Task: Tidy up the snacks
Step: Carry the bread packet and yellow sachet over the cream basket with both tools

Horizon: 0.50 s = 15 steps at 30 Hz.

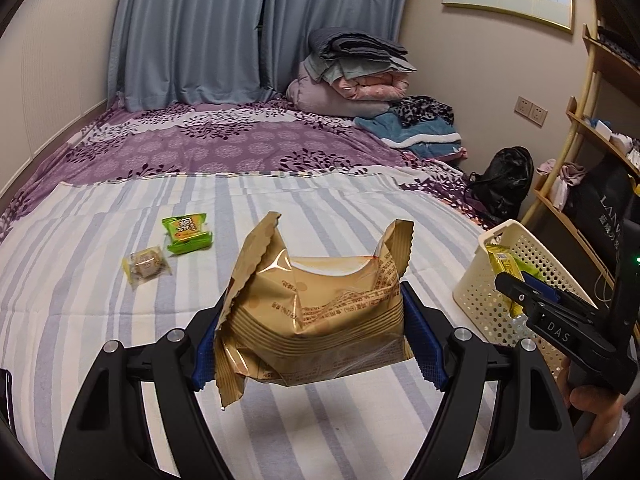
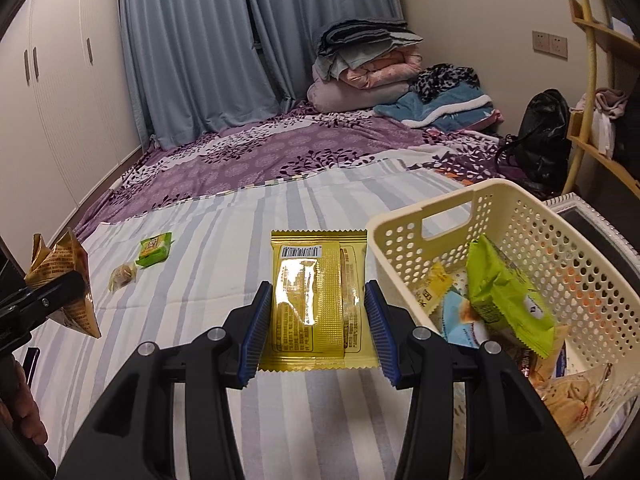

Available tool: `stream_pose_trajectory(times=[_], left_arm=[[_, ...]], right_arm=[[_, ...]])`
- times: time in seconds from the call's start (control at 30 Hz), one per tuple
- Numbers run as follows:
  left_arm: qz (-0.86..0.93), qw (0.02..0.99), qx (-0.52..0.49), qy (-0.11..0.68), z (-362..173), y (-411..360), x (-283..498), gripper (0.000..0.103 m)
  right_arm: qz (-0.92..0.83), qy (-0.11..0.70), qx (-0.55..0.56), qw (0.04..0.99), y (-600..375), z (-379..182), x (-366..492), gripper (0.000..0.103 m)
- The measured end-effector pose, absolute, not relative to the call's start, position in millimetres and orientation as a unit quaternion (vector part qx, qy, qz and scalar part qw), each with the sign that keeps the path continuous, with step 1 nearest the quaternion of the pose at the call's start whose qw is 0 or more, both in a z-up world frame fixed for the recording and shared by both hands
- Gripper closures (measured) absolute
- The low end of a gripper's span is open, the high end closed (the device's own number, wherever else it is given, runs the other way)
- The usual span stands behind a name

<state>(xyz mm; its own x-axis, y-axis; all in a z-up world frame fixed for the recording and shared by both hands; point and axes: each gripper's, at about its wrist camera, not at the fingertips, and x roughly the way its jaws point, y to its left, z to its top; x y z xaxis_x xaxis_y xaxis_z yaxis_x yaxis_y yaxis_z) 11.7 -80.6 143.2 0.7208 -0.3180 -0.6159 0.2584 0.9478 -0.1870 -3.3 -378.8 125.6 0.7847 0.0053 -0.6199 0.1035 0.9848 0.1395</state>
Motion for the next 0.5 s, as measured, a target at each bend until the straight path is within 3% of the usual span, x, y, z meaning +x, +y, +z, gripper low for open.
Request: stream_pose_trajectory(times=[0.5], left_arm=[[-0.201, 0.92, -0.014, 0.337, 151, -124, 7, 0.025]], right_arm=[[-0.098, 0.311, 0.117, 0.938, -445, 129, -35, 0.056]])
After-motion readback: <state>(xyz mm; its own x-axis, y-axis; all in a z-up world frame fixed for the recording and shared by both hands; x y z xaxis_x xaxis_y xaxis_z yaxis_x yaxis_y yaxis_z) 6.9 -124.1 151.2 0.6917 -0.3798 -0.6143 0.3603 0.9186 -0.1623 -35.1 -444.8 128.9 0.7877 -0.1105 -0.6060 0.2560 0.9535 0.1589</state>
